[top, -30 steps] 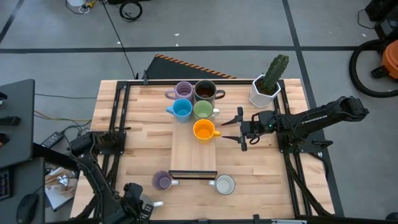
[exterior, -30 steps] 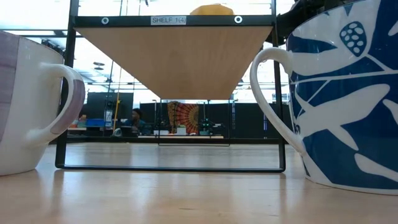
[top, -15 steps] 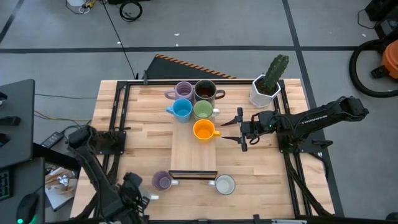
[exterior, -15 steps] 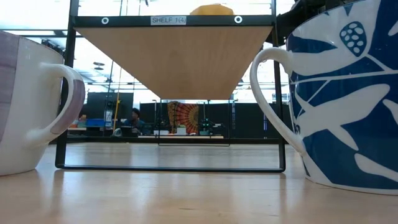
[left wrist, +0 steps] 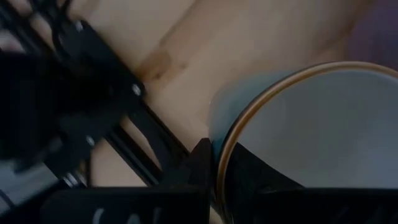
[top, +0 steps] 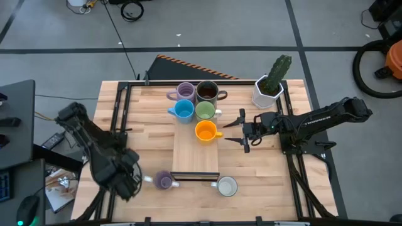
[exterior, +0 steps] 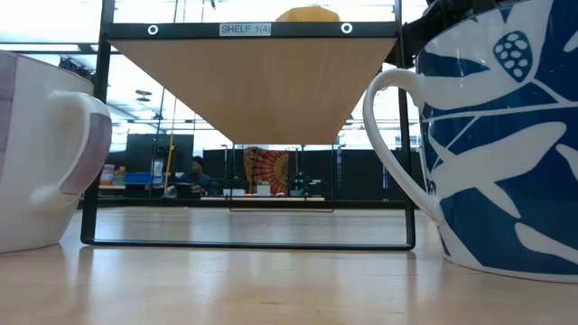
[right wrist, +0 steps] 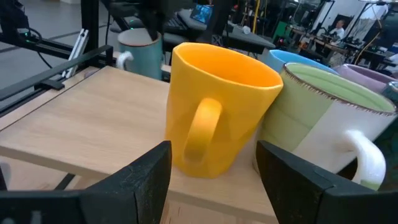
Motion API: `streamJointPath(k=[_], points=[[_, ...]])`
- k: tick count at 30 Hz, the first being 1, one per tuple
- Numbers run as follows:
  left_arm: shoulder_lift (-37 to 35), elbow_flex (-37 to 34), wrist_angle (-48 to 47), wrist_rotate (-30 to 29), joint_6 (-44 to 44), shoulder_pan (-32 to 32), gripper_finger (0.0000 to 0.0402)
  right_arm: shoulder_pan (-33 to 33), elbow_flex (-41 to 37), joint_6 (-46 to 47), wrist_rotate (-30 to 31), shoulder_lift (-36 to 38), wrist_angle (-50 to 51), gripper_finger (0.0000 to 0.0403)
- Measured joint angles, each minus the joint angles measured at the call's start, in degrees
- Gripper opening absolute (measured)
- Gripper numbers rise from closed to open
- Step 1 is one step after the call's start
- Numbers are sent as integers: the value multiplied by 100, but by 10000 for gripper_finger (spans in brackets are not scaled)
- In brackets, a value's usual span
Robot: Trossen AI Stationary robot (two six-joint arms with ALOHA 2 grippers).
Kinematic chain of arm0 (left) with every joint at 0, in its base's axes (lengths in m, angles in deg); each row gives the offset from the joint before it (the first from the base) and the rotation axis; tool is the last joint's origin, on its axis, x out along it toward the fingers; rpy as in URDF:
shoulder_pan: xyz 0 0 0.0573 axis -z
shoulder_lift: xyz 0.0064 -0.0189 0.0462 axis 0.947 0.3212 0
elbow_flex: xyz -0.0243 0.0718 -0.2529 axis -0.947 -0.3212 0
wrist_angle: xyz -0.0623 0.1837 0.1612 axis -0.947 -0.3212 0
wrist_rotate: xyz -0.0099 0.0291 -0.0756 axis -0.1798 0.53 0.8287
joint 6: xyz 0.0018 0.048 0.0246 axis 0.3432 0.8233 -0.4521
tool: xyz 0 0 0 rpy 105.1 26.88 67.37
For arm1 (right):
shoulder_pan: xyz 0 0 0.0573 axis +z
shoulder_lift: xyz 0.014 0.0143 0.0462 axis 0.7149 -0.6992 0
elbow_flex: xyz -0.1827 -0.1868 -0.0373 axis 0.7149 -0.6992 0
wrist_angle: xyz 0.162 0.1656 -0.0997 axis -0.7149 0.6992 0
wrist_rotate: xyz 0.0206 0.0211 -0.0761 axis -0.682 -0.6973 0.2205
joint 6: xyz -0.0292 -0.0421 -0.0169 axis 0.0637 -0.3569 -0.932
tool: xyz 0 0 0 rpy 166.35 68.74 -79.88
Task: Place coffee mugs
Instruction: Put the light blue mug on the shelf
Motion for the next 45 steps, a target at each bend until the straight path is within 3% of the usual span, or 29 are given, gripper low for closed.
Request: streamJointPath(k=[10,16,22,33,45], points=[[-1168,-672,-1,-128,1836,-303,36,4,0,633,300,0,-4,240],[-1290,-840,53,-618,3371,-582,38,120,0,813,300,1,-1,240],[-1288,-1089,251,-605,4803,-1098,39,285,0,759,300,-1,98,240],[-1324,-1619,1313,-542,7547,-2643,35,297,0,482,300,-1,-56,240],[-1325,-1619,2024,-260,10231,-4098,35,299,0,484,257,-1,-4,240]])
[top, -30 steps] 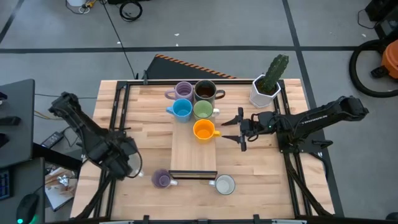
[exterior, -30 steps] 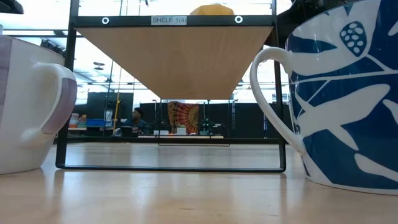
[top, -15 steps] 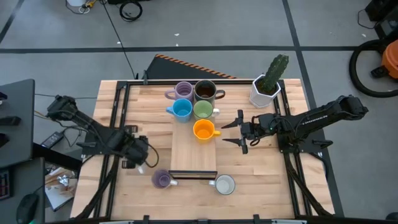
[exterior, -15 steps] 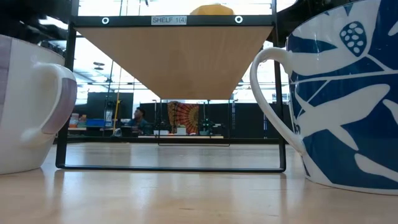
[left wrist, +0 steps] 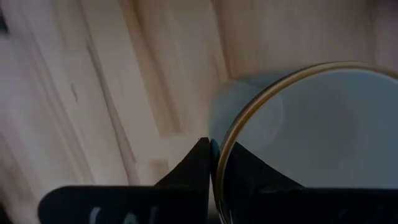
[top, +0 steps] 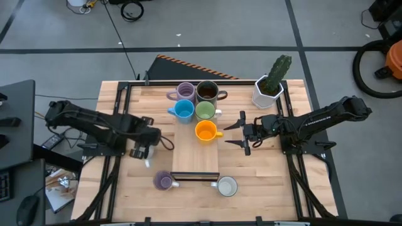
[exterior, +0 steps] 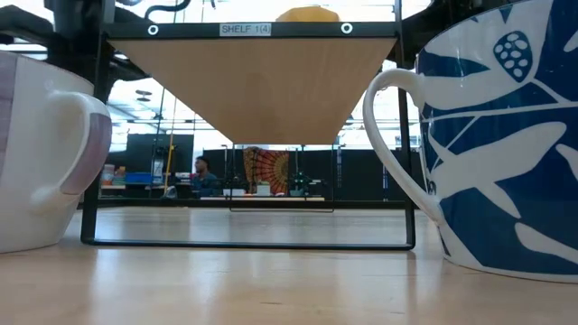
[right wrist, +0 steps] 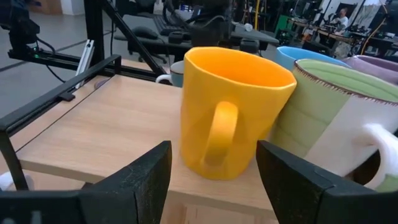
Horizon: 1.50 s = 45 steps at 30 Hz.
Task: Place coffee mugs
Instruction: Put the light blue mug on the shelf
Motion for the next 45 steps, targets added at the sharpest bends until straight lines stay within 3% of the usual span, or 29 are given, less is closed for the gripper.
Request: streamJointPath(k=[8,20,26,36,42,45], points=[[0,-48,304,250,773,-393,35,0,0,-2,-2,-2,40,240],[-2,-525,610,466,893,-494,38,39,0,4,-4,-2,79,240],[0,-535,627,82,926,-494,79,39,0,17,-4,-2,81,240],[2,-331,301,-200,588,-490,184,37,0,7,-4,-2,84,240],[2,322,-459,-214,-65,-447,203,37,0,7,-4,-2,88,240],[2,660,-787,-221,-852,-418,203,39,0,4,-4,-2,139,240]])
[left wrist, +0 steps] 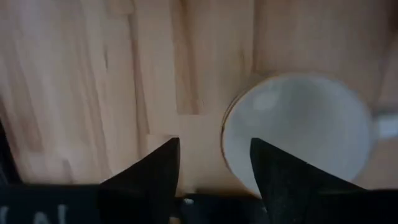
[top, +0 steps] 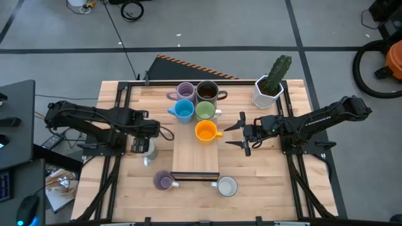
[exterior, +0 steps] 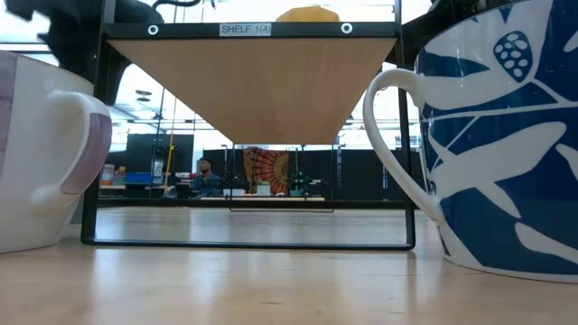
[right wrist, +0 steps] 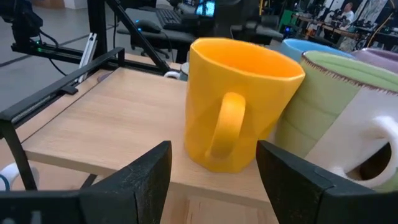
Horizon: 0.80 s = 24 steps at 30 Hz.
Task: Place coffee mugs
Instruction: Put the light blue mug on the shelf
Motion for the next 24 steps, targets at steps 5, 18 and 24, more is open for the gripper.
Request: streamJointPath(k=[5,18,24], points=[[0,512,-505,223,-2652,55,203,-2,-2,-32,131,-2,115,240],[336,734,-379,332,-8599,2257,203,-3,-2,-685,1261,1,278,240],[878,734,-260,310,-10184,3021,203,-2,-2,-897,1421,34,238,240]])
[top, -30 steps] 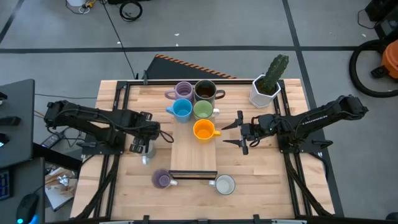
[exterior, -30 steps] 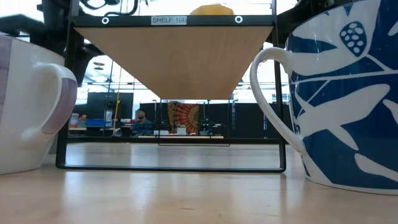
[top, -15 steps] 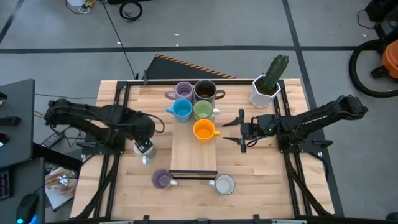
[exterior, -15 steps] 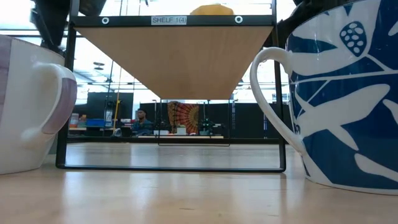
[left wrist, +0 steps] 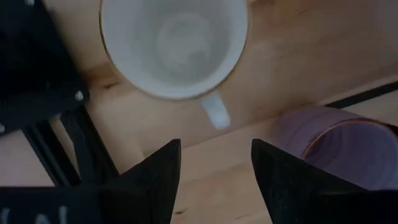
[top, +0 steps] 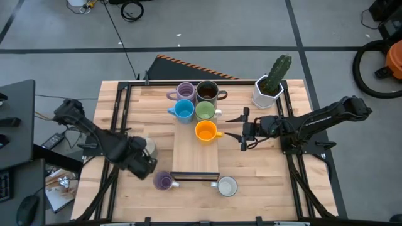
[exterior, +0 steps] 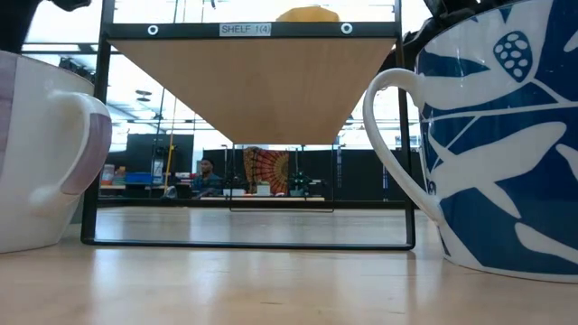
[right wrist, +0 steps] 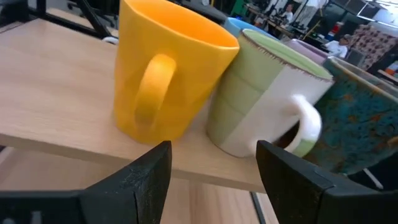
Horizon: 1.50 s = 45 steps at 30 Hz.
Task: Place coffee mugs
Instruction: Put the light blue mug on the shelf
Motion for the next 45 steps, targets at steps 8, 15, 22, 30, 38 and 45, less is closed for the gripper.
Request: streamJointPath(k=[8,15,22,30,38,45], points=[[629,-2,323,-11,-954,360,203,181,0,5,160,330,597,240],[929,-7,540,-15,-1244,452,203,379,0,157,192,458,911,240],[947,-7,608,-58,-1458,452,203,500,0,306,153,438,1099,240],[955,-6,557,-253,-1744,452,204,634,0,310,151,438,1166,240],[1246,-11,261,-445,-1653,338,204,632,0,294,126,438,1056,240],[1242,-295,315,-461,-1541,308,204,632,0,295,-31,438,1001,240]])
